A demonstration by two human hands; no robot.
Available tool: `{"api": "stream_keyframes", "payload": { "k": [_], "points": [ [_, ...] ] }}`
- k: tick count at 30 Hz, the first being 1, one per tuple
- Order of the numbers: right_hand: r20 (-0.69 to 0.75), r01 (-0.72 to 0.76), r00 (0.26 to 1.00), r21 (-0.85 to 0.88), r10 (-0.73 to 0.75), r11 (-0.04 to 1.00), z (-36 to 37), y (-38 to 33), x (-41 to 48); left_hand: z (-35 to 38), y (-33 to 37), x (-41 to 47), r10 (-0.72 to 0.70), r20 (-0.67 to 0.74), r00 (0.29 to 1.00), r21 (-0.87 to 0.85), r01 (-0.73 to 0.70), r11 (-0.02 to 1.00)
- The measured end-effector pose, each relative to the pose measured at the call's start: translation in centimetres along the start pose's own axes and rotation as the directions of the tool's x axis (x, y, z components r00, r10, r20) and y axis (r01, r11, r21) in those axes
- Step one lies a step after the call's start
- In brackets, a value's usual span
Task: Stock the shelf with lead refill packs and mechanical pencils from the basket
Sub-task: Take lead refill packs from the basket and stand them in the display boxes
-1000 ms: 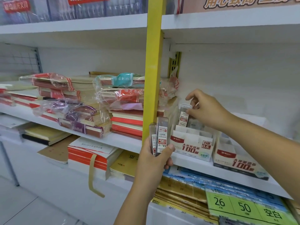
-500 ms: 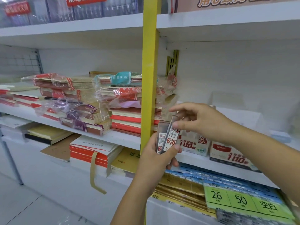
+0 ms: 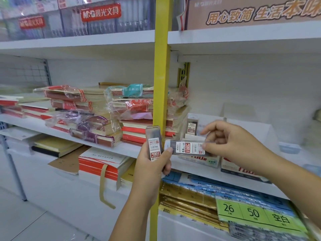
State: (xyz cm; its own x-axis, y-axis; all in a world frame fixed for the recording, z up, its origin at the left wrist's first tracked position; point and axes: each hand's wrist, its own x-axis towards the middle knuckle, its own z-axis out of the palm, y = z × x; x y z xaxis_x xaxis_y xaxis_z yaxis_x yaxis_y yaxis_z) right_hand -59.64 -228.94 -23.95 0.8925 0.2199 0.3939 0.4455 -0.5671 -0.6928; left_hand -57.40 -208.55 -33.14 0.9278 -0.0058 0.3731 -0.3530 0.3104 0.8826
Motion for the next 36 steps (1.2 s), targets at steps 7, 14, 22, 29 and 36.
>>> {"api": "stream_keyframes", "payload": {
  "k": [7, 14, 22, 29, 36],
  "points": [
    [0.148, 0.085, 0.987, -0.146, -0.063, 0.986, 2.1, -1.5, 1.0, -0.4, 0.7, 0.3, 0.071, 0.036, 0.997, 0.124, -0.075, 0.989],
    [-0.096, 0.041, 0.995, 0.041, -0.037, 0.998, -1.6, -1.8, 5.3, -0.2, 0.0, 1.1, -0.073, 0.046, 0.996, 0.101, 0.068, 0.992],
    [-0.251, 0.025, 0.968, 0.052, -0.011, 0.998, -1.3, 0.5, 9.2, 0.0, -0.8, 2.2, -0.086, 0.003, 0.996, 0.08, 0.085, 0.993],
    [-0.271, 0.073, 0.958, -0.1, -0.098, 0.992, -0.7, 2.0, 10.3, 0.3, -1.3, 2.4, -0.087, 0.024, 0.996, 0.079, 0.085, 0.993],
    [-0.287, 0.099, 0.939, -0.297, -0.187, 0.95, 0.1, 3.3, 10.4, 0.7, -1.2, 2.3, -0.062, 0.041, 0.997, 0.064, 0.059, 0.996]
  ]
}}
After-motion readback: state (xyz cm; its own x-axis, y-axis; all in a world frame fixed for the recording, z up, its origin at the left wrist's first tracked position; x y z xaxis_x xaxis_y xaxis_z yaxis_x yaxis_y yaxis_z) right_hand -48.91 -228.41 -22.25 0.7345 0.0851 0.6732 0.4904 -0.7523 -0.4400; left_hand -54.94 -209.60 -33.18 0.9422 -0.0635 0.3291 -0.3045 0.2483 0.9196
